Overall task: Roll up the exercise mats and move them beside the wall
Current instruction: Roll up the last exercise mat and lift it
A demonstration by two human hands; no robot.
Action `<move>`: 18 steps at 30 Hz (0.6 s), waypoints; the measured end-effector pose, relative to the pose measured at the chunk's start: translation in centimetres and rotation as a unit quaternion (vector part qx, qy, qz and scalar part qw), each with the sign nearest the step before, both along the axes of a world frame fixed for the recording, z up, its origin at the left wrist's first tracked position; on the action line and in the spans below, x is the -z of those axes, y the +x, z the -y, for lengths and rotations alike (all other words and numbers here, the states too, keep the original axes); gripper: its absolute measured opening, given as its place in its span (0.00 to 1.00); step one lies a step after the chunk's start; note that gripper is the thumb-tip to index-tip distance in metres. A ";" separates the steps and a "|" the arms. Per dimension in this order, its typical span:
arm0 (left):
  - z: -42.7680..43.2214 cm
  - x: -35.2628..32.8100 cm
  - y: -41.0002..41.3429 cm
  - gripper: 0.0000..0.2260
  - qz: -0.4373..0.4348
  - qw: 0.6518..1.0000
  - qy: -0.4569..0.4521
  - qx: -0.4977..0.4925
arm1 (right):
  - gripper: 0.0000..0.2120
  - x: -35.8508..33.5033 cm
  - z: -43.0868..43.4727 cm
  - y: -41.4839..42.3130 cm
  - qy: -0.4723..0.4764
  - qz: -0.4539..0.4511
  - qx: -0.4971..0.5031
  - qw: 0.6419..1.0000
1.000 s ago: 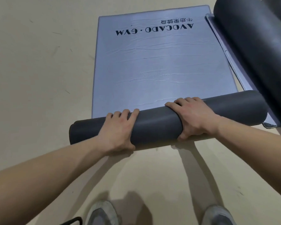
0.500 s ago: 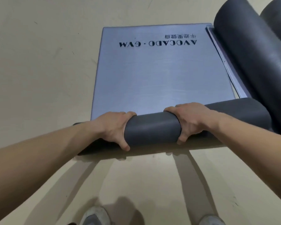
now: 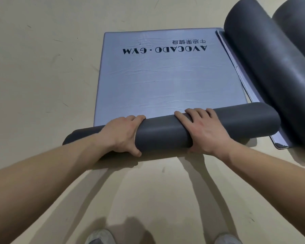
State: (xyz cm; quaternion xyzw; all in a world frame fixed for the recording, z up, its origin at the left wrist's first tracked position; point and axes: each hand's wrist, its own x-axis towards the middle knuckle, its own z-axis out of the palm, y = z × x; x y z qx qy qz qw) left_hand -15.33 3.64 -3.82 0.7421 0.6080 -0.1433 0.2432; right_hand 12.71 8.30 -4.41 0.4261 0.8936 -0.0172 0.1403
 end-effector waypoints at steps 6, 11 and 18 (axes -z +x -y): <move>-0.6 0.8 -0.4 0.50 0.001 1.000 -0.006 0.007 | 0.61 0.1 -0.6 2.1 0.040 0.023 0.014 0.999; -1.9 -0.1 -1.1 0.48 0.028 0.997 -0.073 -0.009 | 0.48 -2.3 -2.0 1.2 -0.043 0.051 0.019 0.998; 5.7 0.6 1.9 0.56 -0.109 0.987 0.117 0.010 | 0.53 -2.4 -0.8 1.2 -0.104 0.038 0.031 0.993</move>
